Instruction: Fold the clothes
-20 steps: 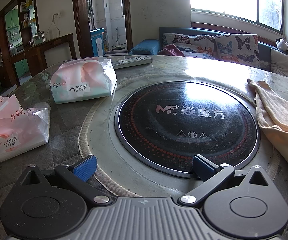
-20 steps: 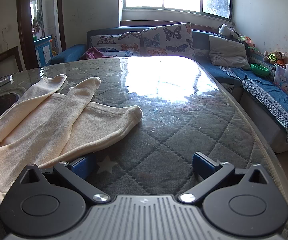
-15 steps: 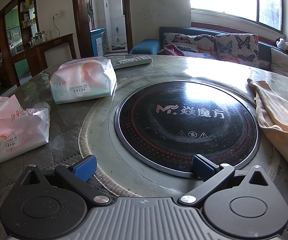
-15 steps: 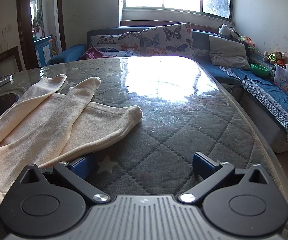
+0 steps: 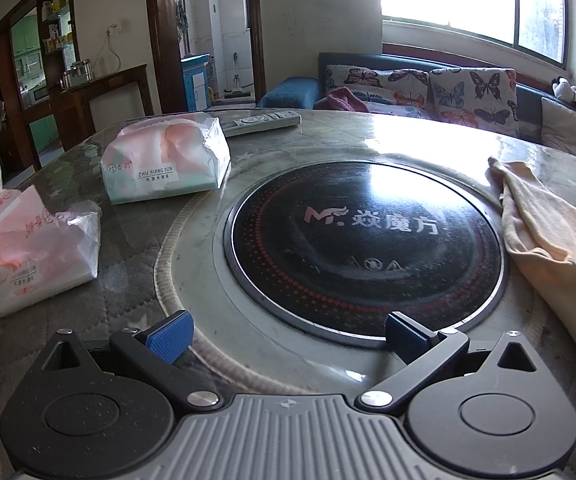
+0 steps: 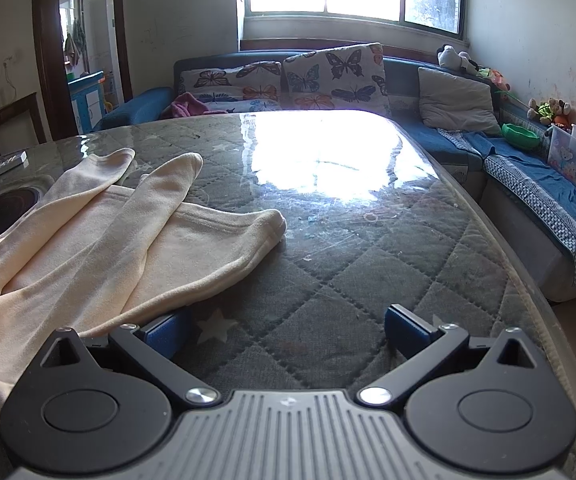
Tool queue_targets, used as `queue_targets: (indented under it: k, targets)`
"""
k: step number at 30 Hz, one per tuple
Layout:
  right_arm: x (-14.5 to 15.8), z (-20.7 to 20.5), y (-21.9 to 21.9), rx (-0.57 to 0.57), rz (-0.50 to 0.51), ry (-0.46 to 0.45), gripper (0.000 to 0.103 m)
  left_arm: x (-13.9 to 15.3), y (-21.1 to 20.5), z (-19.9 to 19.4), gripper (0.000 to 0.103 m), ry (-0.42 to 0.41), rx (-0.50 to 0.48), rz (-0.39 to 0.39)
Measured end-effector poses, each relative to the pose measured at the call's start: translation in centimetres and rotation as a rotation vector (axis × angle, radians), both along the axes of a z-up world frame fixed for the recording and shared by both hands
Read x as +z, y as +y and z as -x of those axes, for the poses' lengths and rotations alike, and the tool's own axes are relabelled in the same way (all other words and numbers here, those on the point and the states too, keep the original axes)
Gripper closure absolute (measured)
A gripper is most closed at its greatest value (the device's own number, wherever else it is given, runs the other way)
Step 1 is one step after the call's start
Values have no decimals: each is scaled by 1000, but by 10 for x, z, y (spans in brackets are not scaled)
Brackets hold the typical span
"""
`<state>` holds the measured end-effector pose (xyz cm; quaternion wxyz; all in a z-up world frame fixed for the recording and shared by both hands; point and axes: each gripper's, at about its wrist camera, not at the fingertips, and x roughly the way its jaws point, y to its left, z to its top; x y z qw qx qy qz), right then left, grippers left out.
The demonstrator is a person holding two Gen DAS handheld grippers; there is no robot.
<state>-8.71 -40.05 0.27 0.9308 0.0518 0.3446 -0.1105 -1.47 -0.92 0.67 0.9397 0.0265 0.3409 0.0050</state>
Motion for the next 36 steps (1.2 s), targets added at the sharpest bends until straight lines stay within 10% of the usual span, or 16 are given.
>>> queue_targets:
  k: [36]
  targets:
    - [26, 100, 104, 169, -39, 18, 0, 24, -64, 108, 0, 84, -207, -29]
